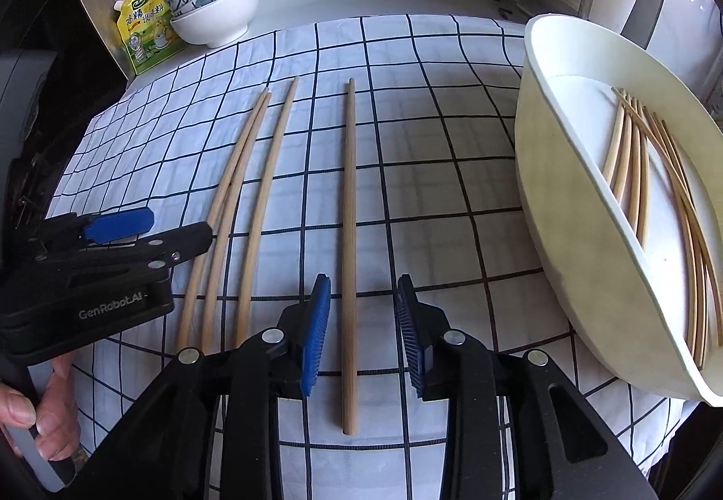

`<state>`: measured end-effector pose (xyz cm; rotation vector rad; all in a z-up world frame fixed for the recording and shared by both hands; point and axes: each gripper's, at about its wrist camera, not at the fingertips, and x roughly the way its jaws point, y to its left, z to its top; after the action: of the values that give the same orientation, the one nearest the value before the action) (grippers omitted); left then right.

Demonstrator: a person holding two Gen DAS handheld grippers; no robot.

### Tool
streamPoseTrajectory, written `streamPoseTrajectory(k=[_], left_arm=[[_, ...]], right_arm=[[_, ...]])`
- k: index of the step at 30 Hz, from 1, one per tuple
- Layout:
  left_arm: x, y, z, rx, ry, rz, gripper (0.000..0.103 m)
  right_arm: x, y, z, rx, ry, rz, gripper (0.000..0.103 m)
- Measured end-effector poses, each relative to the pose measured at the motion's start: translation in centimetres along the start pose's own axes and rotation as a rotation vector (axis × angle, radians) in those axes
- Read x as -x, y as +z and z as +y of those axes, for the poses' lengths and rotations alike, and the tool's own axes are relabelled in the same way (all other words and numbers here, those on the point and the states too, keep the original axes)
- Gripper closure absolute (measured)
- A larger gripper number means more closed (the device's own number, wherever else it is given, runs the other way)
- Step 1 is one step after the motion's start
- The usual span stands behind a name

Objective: Organize utensils
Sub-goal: 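Close the right tool on one chopstick while the left tool grasps another, then carry both held chopsticks over the white basin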

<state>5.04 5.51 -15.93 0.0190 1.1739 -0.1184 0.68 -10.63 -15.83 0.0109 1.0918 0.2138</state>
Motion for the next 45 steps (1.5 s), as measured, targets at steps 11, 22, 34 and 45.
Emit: streamPoseTrajectory(k=[11, 22, 34, 45], left_arm=[[0.3, -0.7, 1.8, 0.008, 0.028, -0.002, 0.039], [-0.3, -0.4, 0.7, -0.009, 0.040, -0.035, 0.032], [0.5, 0.2, 1.3, 0.007, -0.027, 0.004, 0.095], [5.1, 1.7, 1.3, 0.007, -0.016, -0.049, 0.095]], right_arm=[[-0.6, 0.8, 0.2, 0.002, -0.017, -0.003, 0.066], [-1.7, 1.3, 1.2, 0.058, -0.081, -0.010, 0.066], [-1.9, 1.9, 1.2, 0.028, -0.002, 0.007, 0.097], [3.2, 3.0, 0.7, -0.021, 0.085, -0.055, 0.097]])
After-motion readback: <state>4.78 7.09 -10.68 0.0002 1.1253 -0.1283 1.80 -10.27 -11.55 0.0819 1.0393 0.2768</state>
